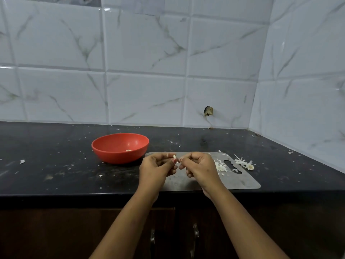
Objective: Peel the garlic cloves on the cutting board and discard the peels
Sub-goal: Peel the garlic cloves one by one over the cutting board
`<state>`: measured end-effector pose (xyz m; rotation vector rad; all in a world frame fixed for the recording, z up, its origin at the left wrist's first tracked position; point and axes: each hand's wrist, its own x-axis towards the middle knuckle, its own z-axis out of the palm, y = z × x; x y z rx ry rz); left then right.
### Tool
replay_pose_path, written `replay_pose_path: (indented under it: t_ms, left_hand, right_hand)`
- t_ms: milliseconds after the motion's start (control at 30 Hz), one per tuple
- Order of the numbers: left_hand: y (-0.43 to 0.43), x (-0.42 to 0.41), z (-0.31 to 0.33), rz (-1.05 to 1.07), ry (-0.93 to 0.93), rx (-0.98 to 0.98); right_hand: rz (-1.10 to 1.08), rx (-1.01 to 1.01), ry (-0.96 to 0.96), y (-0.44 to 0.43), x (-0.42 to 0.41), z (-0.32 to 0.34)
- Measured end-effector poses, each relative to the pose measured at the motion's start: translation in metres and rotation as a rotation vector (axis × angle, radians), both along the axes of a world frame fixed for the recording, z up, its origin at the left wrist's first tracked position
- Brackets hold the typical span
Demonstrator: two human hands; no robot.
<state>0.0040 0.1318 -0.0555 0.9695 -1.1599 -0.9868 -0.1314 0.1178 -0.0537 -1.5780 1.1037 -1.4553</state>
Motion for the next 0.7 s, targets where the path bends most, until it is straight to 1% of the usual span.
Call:
replay_pose_path:
  t_ms: [67,200,333,467,500,567,700]
  left_hand:
    - [0.0,0.0,0.0,0.014,0.001,0.01]
    - [0.001,-0.001,0.001,0.07,-0.014,0.029]
    - [-0.001,-0.001,0.001,0.098,-0.004,0.054]
    - [-0.002,-0.001,0.002,0.124,-0.022,0.08]
    - [-0.002,-0.001,0.002,0.135,-0.033,0.084]
    - [0.0,-0.002,0.003,0.159,-0.061,0.079]
    - [-0.001,-0.001,-0.001,0.192,-0.107,0.029]
  right_hand:
    - [-0.027,-0.005,0.028,0.0,0.0,0.0]
    - [-0.151,-0.058,0.164,-0.004,0.002,-0.005]
    - [-0.234,-0.082,0.129,-0.005,0.005,-0.006]
    - [-0.325,-0.134,0.232,-0.01,0.005,-0.01]
    - [-0.32,-0.138,0.277,-0.011,0.005,-0.01]
    - [-0.243,-0.127,0.34,-0.012,0.004,-0.009]
    - [-0.018,-0.102,0.275,-0.009,0.009,-0.005]
